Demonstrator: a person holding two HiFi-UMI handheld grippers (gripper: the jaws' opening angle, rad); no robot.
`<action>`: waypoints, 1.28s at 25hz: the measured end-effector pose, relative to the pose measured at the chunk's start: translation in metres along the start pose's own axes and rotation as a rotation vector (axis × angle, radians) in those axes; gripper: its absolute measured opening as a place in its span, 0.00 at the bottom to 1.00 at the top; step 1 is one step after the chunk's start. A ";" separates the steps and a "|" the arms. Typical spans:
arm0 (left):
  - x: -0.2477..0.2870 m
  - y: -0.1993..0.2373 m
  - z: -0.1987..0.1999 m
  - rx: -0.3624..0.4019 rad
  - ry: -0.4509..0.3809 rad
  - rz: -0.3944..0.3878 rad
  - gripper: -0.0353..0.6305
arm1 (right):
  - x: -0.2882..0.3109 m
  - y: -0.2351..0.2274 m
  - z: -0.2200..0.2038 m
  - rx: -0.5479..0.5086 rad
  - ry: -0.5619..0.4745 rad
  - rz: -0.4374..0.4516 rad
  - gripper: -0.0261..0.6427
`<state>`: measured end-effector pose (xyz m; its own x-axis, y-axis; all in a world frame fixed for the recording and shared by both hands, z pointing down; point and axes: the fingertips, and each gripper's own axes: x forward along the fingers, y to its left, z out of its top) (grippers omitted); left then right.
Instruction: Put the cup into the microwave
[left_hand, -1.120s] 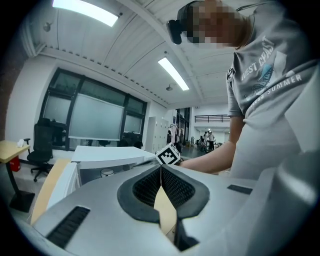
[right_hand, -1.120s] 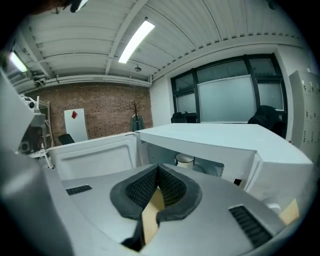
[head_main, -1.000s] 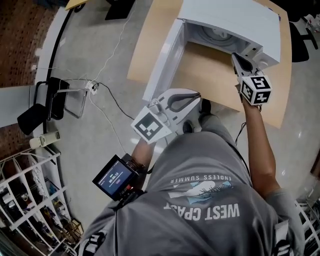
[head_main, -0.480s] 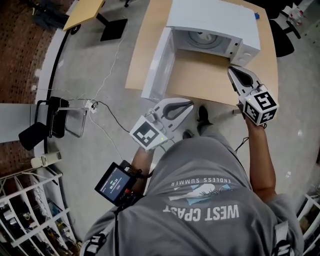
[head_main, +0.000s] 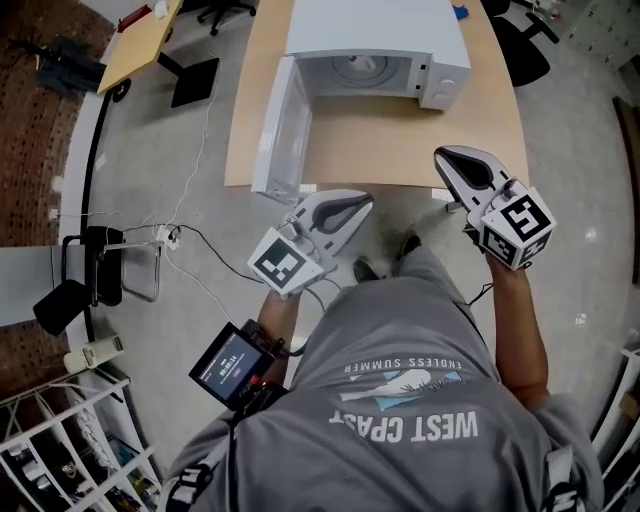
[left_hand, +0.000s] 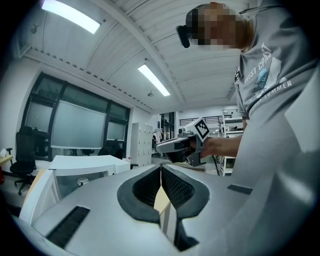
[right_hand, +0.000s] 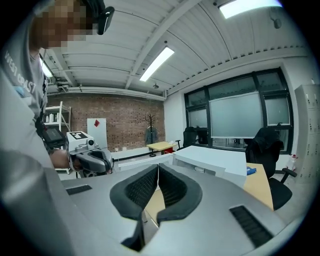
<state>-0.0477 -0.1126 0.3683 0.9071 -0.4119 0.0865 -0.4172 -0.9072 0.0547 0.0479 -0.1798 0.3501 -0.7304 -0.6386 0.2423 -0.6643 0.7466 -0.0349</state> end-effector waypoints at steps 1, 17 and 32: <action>0.004 -0.006 0.000 0.002 0.003 -0.006 0.09 | -0.007 0.003 0.000 -0.004 0.002 0.005 0.07; 0.075 -0.149 0.004 0.025 0.037 -0.040 0.09 | -0.143 0.055 -0.016 -0.052 -0.033 0.125 0.07; 0.058 -0.324 0.015 0.101 -0.016 -0.019 0.09 | -0.298 0.150 -0.053 -0.090 -0.016 0.165 0.07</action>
<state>0.1410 0.1562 0.3403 0.9158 -0.3954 0.0705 -0.3931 -0.9184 -0.0447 0.1748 0.1323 0.3242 -0.8310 -0.5087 0.2252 -0.5192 0.8545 0.0146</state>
